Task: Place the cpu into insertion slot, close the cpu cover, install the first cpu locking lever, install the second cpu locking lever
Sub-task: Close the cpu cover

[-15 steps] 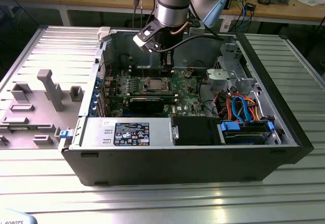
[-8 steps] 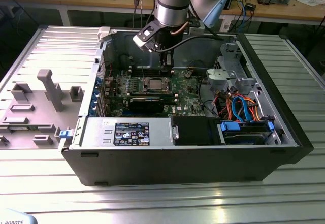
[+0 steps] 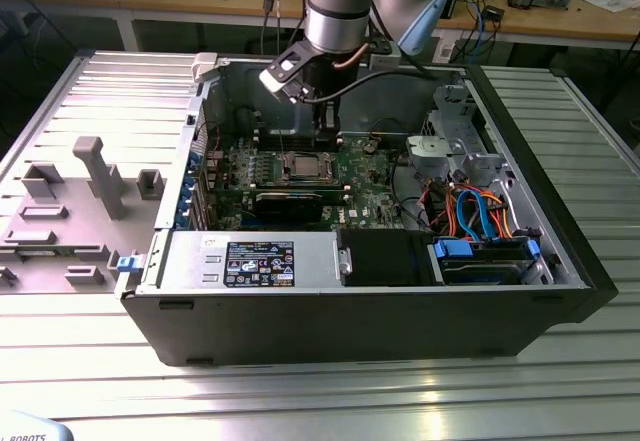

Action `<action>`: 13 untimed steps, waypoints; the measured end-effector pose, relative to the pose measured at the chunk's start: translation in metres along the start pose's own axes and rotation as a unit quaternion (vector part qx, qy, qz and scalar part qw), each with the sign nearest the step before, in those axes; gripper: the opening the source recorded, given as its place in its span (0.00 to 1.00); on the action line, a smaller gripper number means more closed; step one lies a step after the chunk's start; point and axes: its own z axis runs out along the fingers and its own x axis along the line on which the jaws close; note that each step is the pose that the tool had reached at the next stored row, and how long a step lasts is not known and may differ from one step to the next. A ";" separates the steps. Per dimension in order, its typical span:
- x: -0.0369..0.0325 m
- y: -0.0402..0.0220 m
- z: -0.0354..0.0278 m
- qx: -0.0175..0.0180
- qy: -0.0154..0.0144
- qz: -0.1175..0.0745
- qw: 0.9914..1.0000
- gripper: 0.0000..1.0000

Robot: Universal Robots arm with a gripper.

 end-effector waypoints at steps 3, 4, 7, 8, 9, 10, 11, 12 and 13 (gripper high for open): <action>0.0002 -0.0037 0.0023 0.000 0.000 0.000 1.000 0.11; 0.0002 -0.0052 0.0033 0.000 0.000 0.000 1.000 0.11; 0.0003 -0.0083 0.0051 0.000 0.000 0.000 1.000 0.11; 0.0003 -0.0092 0.0055 0.000 0.000 0.000 1.000 0.11; 0.0004 -0.0103 0.0061 0.000 0.000 0.000 1.000 0.11; 0.0005 -0.0132 0.0076 0.000 0.000 0.000 1.000 0.11; 0.0005 -0.0145 0.0083 0.000 0.000 0.000 1.000 0.11; 0.0006 -0.0169 0.0095 0.000 0.000 -0.001 1.000 0.11; 0.0006 -0.0190 0.0103 0.000 0.000 -0.001 1.000 0.11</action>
